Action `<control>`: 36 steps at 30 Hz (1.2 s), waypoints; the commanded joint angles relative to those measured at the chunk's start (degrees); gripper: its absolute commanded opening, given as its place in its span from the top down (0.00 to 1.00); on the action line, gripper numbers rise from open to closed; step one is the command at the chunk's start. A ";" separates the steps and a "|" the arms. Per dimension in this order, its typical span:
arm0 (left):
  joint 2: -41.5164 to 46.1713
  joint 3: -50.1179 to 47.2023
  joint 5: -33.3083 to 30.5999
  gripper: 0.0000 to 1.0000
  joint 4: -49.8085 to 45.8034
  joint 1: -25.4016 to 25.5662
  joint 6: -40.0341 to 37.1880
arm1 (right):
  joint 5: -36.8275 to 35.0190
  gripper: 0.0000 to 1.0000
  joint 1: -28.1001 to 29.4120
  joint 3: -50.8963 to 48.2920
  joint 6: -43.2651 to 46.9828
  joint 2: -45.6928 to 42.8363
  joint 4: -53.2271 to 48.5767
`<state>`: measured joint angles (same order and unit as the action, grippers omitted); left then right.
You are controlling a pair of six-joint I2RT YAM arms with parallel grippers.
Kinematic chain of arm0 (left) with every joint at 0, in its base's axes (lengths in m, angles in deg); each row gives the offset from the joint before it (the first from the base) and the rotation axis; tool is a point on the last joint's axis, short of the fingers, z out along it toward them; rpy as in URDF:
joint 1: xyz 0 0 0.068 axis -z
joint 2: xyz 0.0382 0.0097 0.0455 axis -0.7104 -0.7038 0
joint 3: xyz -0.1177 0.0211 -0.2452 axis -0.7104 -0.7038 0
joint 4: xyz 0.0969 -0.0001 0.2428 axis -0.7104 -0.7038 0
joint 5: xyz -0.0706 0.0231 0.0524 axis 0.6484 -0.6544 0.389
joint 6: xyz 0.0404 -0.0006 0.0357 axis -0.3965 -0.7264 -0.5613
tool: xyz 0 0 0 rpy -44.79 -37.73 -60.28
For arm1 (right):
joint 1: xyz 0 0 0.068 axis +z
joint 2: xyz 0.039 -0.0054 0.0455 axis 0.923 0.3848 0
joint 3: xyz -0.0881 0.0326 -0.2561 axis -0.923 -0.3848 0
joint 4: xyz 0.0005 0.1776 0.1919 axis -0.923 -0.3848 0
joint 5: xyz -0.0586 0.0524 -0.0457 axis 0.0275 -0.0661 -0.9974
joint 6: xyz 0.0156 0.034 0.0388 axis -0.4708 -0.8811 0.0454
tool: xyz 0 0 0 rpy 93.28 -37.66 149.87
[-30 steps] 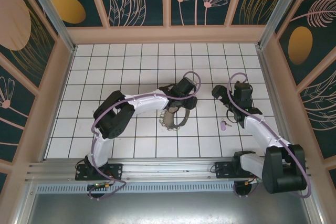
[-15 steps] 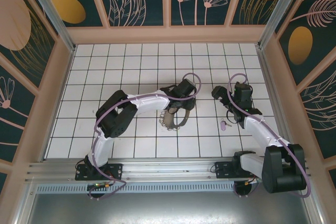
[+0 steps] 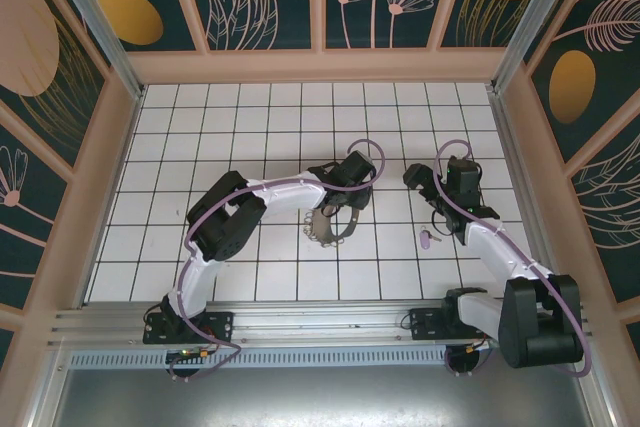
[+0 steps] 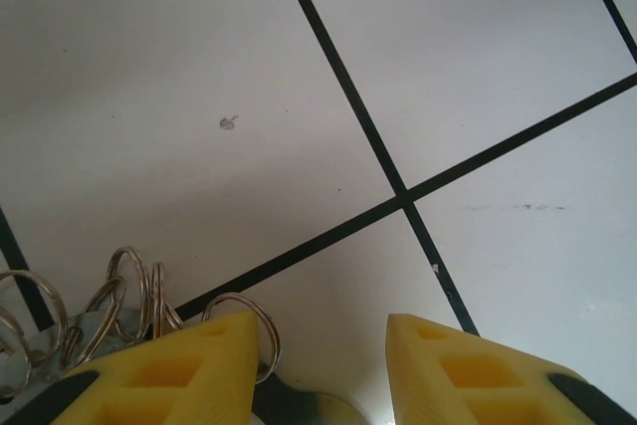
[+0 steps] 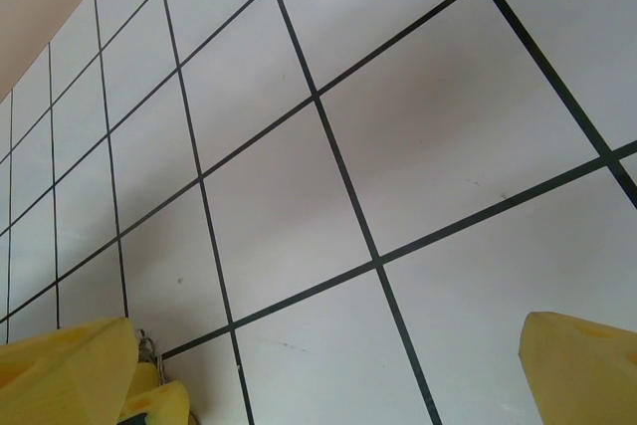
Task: Put the keys on the keyring
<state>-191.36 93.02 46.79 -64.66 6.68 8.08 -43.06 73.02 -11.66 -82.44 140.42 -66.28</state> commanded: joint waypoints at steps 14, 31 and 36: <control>-1.57 1.41 -7.80 0.65 -3.69 0.40 -1.09 | 1.17 0.01 -0.88 -1.35 0.72 -0.44 2.09; -2.04 1.02 -12.61 0.94 -2.45 0.35 -1.23 | 1.96 0.01 -0.97 -1.59 0.67 -2.05 1.71; 0.99 0.12 -12.25 1.00 -1.17 0.37 -4.68 | 2.05 0.01 -0.99 -0.97 0.36 -2.98 1.11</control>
<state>-192.80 93.42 35.25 -66.32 6.83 6.04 -41.64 72.58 -13.13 -82.46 139.02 -65.71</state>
